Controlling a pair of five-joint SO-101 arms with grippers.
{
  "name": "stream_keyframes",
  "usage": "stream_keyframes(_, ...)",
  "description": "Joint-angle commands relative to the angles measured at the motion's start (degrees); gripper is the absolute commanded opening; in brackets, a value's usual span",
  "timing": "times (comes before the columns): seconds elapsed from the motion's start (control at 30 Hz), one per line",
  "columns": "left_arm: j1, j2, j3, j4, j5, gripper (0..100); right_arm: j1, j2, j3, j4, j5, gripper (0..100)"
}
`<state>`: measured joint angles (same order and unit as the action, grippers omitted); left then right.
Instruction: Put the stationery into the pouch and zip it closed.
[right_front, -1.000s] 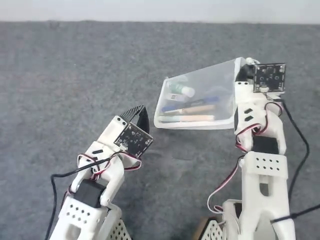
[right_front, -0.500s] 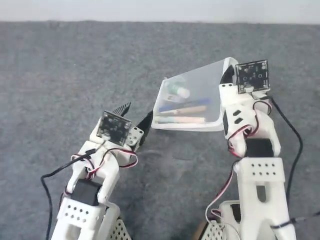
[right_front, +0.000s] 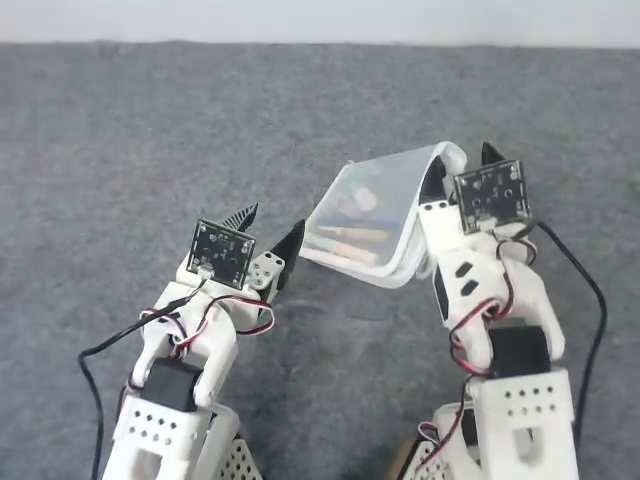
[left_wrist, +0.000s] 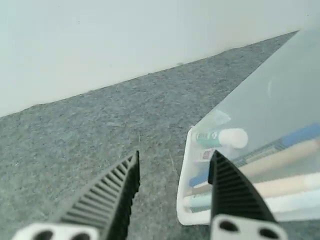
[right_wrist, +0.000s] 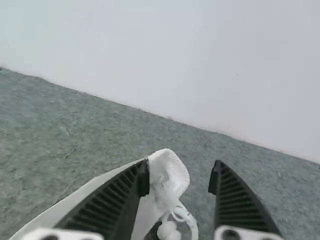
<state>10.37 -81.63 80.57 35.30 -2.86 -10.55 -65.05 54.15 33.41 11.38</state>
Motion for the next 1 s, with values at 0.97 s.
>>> stream_keyframes(0.97,-0.4,-1.1,-1.5,-5.7,0.3,1,-8.0,-18.4,13.5,-9.1,5.2,1.7)
